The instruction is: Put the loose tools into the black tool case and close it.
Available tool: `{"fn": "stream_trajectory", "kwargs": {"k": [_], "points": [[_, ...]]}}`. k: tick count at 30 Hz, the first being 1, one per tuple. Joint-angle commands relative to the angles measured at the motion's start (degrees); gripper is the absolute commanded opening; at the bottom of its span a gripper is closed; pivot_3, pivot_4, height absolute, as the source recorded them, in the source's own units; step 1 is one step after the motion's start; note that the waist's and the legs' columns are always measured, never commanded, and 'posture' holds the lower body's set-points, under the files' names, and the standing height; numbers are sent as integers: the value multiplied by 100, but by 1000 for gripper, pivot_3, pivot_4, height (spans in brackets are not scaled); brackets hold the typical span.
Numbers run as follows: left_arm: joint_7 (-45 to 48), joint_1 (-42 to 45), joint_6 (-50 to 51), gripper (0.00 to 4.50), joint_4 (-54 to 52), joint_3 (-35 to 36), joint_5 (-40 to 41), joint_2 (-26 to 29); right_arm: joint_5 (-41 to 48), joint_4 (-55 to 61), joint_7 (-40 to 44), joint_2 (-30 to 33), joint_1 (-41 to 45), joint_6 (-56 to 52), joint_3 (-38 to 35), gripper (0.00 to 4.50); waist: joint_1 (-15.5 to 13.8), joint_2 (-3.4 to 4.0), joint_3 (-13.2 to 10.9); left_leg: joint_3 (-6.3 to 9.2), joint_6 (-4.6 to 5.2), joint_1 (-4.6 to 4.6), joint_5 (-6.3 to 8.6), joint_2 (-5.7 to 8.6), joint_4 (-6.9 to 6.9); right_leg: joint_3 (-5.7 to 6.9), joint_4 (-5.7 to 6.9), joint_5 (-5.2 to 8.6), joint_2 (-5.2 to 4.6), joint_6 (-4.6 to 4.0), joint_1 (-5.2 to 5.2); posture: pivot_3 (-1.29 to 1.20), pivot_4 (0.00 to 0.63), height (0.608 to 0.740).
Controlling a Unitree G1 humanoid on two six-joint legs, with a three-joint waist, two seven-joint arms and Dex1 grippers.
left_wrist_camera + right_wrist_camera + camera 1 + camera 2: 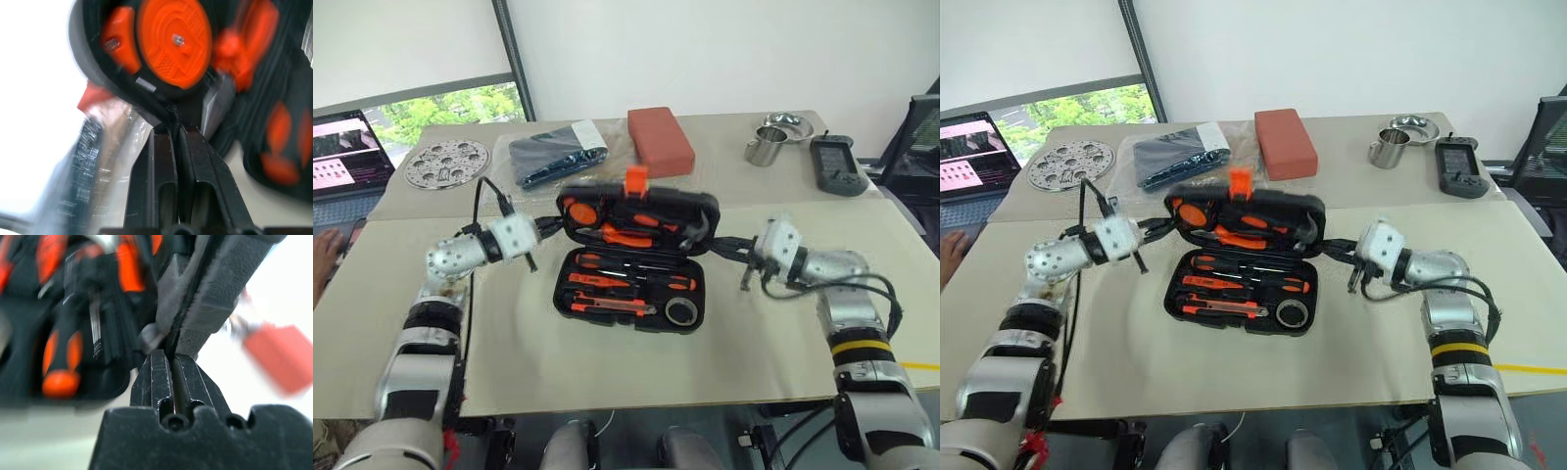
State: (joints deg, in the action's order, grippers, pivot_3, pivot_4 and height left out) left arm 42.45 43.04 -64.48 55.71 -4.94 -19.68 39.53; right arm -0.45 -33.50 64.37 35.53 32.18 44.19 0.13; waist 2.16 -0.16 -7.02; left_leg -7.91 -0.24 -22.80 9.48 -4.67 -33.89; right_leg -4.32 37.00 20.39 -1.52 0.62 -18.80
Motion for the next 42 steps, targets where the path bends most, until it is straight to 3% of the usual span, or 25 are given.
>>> {"fn": "stream_trajectory", "kwargs": {"k": [1,2,3,5,7,12,15,17,19,21,24,25,27,29,31,35,36,38,42], "points": [[-2335,53,-1334,43,-763,-1126,-3287,554,-1182,-246,-365,323,197,2793,636,0,3,-1,-1,-2,14,24,9,-5,-1,-1,-8,0,-7,0,29,0,150,740],[-3124,102,-1190,43,-993,-1566,-4117,788,-1509,-301,-520,424,151,3045,684,0,4,-5,0,-3,25,49,19,-7,1,-5,-23,0,-12,-1,57,0,150,740],[-3798,148,-907,380,-1033,-1963,-4723,961,-1675,-316,-634,520,49,3140,750,367,1,-6,0,-9,41,71,32,-6,-2,-15,-28,1,-22,-1,81,0,150,740],[-4259,216,-1116,1022,-759,-2322,-5023,1181,-1646,-291,-773,694,-159,3173,930,1049,8,-7,-1,-21,57,115,42,8,1,-23,-38,2,-57,0,127,0,150,740],[-5285,342,-1063,1796,-794,-2709,-5509,1360,-1707,-287,-1079,807,-219,3343,965,1737,32,-23,-10,-54,77,175,57,27,10,-43,-34,19,-97,19,173,0,150,740],[-7408,740,-220,3631,-579,-3550,-6469,1493,-2114,-229,-1918,927,-425,3226,710,3417,-1,-42,-20,-63,83,173,60,21,3,-51,-34,18,-123,20,170,0,150,740],[-7904,966,-34,4479,-45,-3854,-6535,1444,-1681,19,-2082,1093,-755,3106,873,3436,-35,-44,-21,-68,73,178,54,18,5,-51,-27,18,-115,19,168,0,150,740],[-7658,1054,-287,4479,592,-3711,-6023,1395,-267,816,-1672,1250,-1474,1930,1090,3436,-92,-52,-25,-78,69,184,51,17,5,-54,-23,19,-110,19,168,0,150,740],[-6145,982,-808,4479,1823,-2977,-4681,1124,1167,2018,-1054,1594,-2461,-105,1251,3436,-105,-62,-30,-81,68,183,52,11,9,-64,-25,19,-111,18,163,0,150,740],[-4685,898,-1076,4479,2653,-2284,-3644,853,1991,2899,-905,1810,-2991,-1548,1212,3436,-128,-60,-29,-79,66,175,54,14,12,-63,-23,19,-106,17,154,0,150,740],[-504,845,-242,4479,3771,185,-1464,123,3244,4119,-1106,2039,-3381,-3878,1053,3436,-75,-52,-23,-77,58,164,76,10,7,-48,-8,18,-103,12,131,0,150,740],[402,799,134,4479,3752,656,-928,-9,3399,4312,-1159,2041,-3418,-4269,994,3436,-71,-51,-22,-75,59,165,76,10,7,-43,-4,15,-102,8,132,0,150,740],[2222,787,1028,4500,3842,1276,-319,-165,3682,4703,-1291,2079,-3503,-5092,967,2926,-84,-41,-1,-67,40,162,75,14,2,1,8,14,-100,6,123,0,150,740],[3667,662,1769,4500,3738,1429,-24,-227,3761,5005,-1496,2016,-3490,-5803,993,2381,-104,-41,38,-63,8,133,84,6,-1,45,14,7,-95,-6,64,0,150,740],[4318,373,2277,4500,3181,1329,219,-269,3788,5194,-1637,1910,-3410,-6300,1005,1650,-112,-32,77,-43,38,78,58,7,-4,56,16,7,-82,-8,51,0,150,740],[4761,-116,3572,4500,1747,1222,832,-599,3641,5236,-1968,1468,-2950,-7079,1166,416,-91,-16,116,-42,40,71,66,4,-8,54,8,10,-79,-5,50,0,150,740],[4767,-260,3983,4224,1258,1209,1017,-725,3593,5208,-2032,1328,-2810,-7212,1194,7,-95,-16,116,-42,40,69,67,4,-12,54,8,11,-79,-3,49,0,150,740],[4794,-596,4913,3784,115,1142,1423,-1002,3425,5026,-2218,1011,-2501,-7375,1168,0,-112,-16,116,-41,46,61,71,4,-23,55,9,12,-80,-1,47,0,150,740],[4838,-1266,6255,2478,-1730,738,1865,-1323,3197,4417,-2627,321,-1844,-7501,928,0,-124,-33,109,-29,50,47,73,0,-46,64,13,10,-79,3,47,0,150,740]]}}
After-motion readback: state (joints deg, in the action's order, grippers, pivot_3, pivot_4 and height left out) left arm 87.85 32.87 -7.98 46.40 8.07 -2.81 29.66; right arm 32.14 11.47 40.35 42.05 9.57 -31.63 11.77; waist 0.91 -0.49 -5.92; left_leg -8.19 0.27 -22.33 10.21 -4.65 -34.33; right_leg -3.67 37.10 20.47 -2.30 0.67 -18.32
